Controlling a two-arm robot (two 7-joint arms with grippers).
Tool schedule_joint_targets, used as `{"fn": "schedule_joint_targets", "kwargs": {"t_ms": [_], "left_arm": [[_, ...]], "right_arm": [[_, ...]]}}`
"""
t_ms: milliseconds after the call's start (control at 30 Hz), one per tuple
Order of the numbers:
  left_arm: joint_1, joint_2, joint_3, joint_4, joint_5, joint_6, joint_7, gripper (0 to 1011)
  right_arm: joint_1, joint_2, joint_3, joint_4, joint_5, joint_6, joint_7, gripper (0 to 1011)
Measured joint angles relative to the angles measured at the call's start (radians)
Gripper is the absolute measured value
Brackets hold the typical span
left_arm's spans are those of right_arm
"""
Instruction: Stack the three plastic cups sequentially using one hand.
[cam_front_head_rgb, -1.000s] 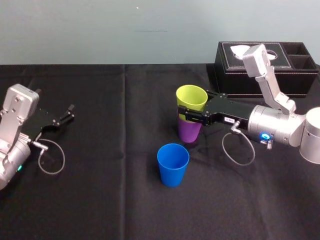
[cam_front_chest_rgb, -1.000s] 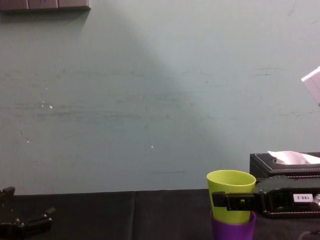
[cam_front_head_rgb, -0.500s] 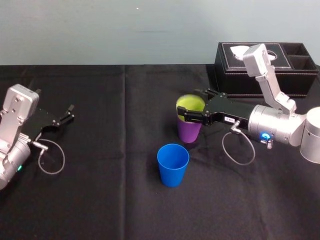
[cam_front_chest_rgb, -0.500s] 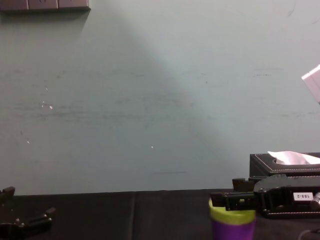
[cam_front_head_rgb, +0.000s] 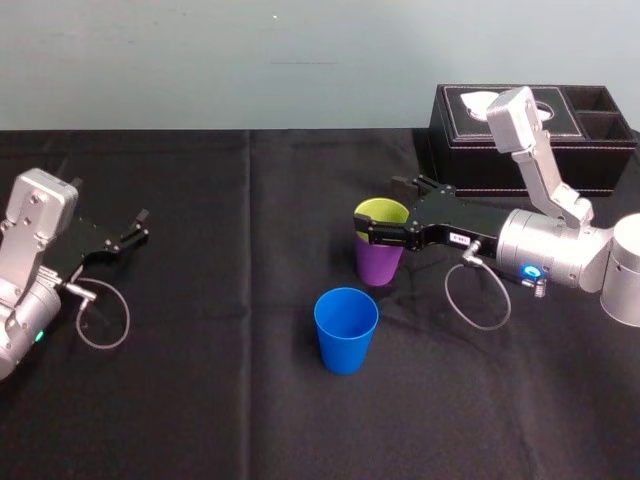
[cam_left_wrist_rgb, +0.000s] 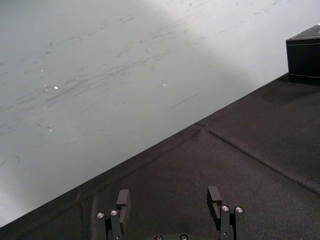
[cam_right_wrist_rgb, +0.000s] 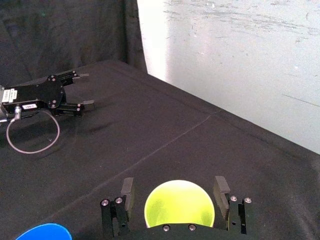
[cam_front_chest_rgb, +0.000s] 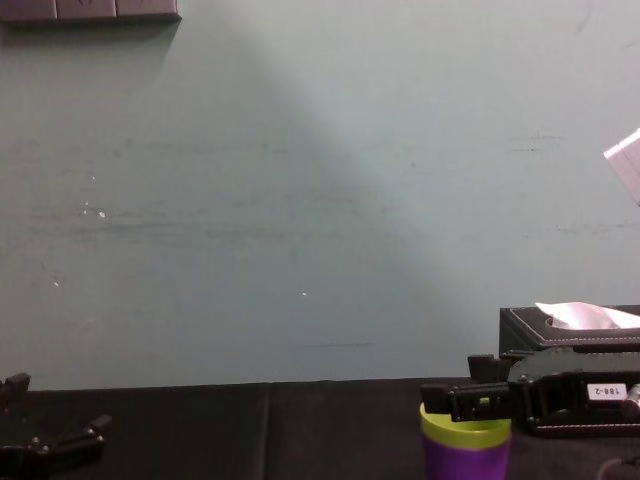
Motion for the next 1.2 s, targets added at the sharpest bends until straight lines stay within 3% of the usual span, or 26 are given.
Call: {"fn": "schedule_joint_targets", "kwargs": {"t_ms": [300,500,633,867,967,1200], "left_arm": [[0.000,0.000,0.000,0.000,0.000,0.000,0.000,1011],[0.000,0.000,0.000,0.000,0.000,0.000,0.000,1011],[0.000,0.000,0.000,0.000,0.000,0.000,0.000,1011],[0.000,0.000,0.000,0.000,0.000,0.000,0.000,1011],[0.000,0.000,0.000,0.000,0.000,0.000,0.000,1011],[0.000,0.000,0.000,0.000,0.000,0.000,0.000,1011]], "right_arm": [[0.000,0.001,0.000,-0.001,0.000,-0.001,0.000,1003],[-0.030,0.036,0.031,-0.016,0.055,-0.025,0.053,1002],[-0.077,0.081,0.055,-0.048,0.093,-0.052,0.087,1002],[-0.201,0.190,0.100,-0.123,0.151,-0.145,0.158,1002],[-0.246,0.229,0.105,-0.154,0.152,-0.177,0.178,1003],[-0.301,0.279,0.087,-0.194,0.115,-0.222,0.213,1002]]}}
